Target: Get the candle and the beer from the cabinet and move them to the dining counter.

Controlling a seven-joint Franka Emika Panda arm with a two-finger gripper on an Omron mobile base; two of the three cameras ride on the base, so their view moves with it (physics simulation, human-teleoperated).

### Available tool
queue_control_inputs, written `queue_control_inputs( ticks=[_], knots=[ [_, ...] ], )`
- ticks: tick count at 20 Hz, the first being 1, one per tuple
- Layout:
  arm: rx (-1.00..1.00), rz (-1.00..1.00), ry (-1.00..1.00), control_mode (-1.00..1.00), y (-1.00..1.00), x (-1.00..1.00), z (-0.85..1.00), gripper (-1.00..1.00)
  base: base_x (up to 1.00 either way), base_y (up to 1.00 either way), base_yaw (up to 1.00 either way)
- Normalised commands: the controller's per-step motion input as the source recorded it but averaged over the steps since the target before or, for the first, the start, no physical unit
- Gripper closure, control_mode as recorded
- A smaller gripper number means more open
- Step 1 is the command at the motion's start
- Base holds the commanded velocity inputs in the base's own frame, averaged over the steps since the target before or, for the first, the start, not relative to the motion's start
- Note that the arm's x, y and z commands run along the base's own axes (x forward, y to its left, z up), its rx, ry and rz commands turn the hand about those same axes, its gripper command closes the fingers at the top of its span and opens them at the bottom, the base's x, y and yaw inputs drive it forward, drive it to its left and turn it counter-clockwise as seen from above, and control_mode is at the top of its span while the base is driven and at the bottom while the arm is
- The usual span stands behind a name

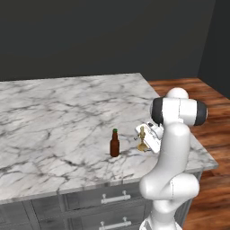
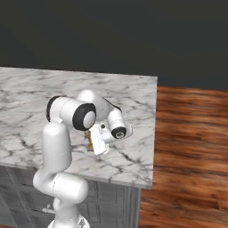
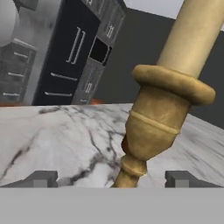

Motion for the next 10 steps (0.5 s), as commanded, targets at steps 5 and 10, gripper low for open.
queue_control_inputs(
  ticks=[5,10],
  knots=[
    [0.05,0.03,0.07,-1.00,-0.14,0.16,-0.09,-1.00,0.00,0.00,0.00],
    [0.04,0.05,0.08,-1.00,-0.22,0.18,-0.07,-1.00,0.00,0.00,0.00]
  ],
)
